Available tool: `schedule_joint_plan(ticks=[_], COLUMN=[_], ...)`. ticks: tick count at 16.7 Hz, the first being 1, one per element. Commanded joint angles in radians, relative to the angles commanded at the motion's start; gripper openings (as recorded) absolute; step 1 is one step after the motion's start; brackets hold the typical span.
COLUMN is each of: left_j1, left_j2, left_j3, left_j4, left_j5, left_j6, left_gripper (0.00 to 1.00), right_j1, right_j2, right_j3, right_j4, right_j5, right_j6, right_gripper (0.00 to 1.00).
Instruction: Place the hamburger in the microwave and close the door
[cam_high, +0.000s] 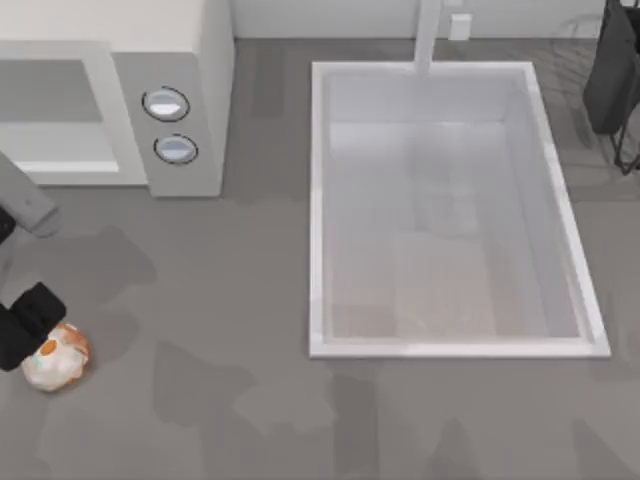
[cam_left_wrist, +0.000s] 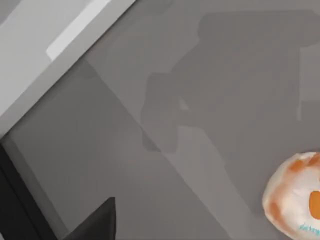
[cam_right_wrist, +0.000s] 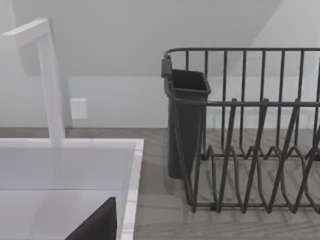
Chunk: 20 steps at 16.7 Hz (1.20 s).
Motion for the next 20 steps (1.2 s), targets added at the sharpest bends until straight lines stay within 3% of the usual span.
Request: schedule_joint_plan(ticks=[6,10,16,20], left_j1=[0.007,0.004,0.004,0.004], left_j2=[0.475,0.624,0.635,0.693], left_j3=[0.249,0.322,0.322,0.267], left_j4=[-0.265,-0.357,-0.359,-0.247], left_j5=[0.009,0.027,0.028,0.03], left_j6=[0.249,0.321,0.326,0.329], left_gripper=[1.0,1.0,1.0,1.0], right_j1=[0.0,0.0,0.0,0.0], right_j2=[0.0,0.0,0.0,0.0], right_j3=[0.0,0.0,0.0,0.0], right_j4=[0.0,0.0,0.0,0.0], right_j5=[0.0,0.0,0.0,0.0], right_j6=[0.0,0.0,0.0,0.0], right_gripper=[1.0,1.0,1.0,1.0])
